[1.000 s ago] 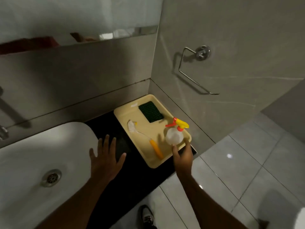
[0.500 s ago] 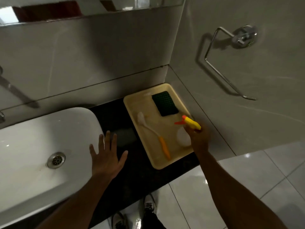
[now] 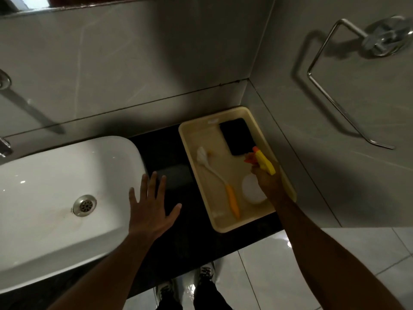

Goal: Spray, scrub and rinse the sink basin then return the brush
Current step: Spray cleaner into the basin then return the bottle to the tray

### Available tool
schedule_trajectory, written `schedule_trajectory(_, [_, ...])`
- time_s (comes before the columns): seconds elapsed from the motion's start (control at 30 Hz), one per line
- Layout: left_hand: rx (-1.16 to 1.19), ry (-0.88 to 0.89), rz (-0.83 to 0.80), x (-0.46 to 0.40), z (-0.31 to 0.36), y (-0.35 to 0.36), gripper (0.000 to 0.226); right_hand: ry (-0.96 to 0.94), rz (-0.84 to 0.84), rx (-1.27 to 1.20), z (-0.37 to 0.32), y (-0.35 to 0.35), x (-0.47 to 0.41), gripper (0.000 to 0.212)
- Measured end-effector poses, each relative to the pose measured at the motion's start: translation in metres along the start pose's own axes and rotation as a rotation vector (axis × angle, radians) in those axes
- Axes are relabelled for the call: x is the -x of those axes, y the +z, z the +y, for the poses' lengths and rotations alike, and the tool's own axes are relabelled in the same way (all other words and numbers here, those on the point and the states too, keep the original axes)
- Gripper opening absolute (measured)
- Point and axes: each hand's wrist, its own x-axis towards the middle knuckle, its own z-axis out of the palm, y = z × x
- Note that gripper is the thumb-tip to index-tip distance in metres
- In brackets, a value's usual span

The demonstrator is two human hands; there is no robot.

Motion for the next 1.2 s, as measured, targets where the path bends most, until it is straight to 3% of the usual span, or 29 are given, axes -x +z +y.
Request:
schedule_trajectory(0.1, [-0.001,0.004,0.009,-0.001,0.001,0.001,0.096,0.085,0.046,-0.151,-0.018,0.000,-0.007,0.059])
schedule_trajectory(0.2, [0.032,0.003,0.023,-0.001,0.002,0.002,0.097,0.008,0.010,-0.187,-0.051,0.009,-0.009,0.058])
schedule_trajectory(0.37, [0.122,-0.059,0.087,0.020,-0.010,-0.009,0.090,-0.199,-0.259,0.047,-0.105,0.058,-0.006,0.039])
schedule_trajectory(0.47, [0.152,-0.153,0.181,0.052,-0.044,-0.014,0.084,-0.339,-0.411,0.183,-0.118,0.100,0.004,0.043])
schedule_trajectory(0.57, [0.144,-0.271,0.192,0.084,-0.094,-0.020,0.084,-0.310,-0.537,0.172,-0.125,0.146,0.026,0.048])
schedule_trajectory(0.67, [0.129,-0.422,0.162,0.117,-0.146,-0.027,0.085,-0.321,-0.646,0.166,-0.127,0.195,0.059,0.028])
schedule_trajectory(0.83, [0.108,-0.580,0.122,0.161,-0.217,-0.025,0.087,-0.214,-0.660,0.205,-0.117,0.254,0.127,0.019])
schedule_trajectory(0.93, [0.106,-0.635,0.148,0.169,-0.253,-0.024,0.089,-0.044,-0.625,0.225,-0.116,0.281,0.162,0.019])
schedule_trajectory(1.03, [0.108,-0.619,0.158,0.167,-0.281,-0.024,0.091,0.106,-0.600,0.241,-0.113,0.300,0.187,0.015])
schedule_trajectory(1.2, [0.163,-0.540,0.141,0.155,-0.308,-0.014,0.096,0.151,-0.573,0.377,-0.103,0.315,0.207,0.010])
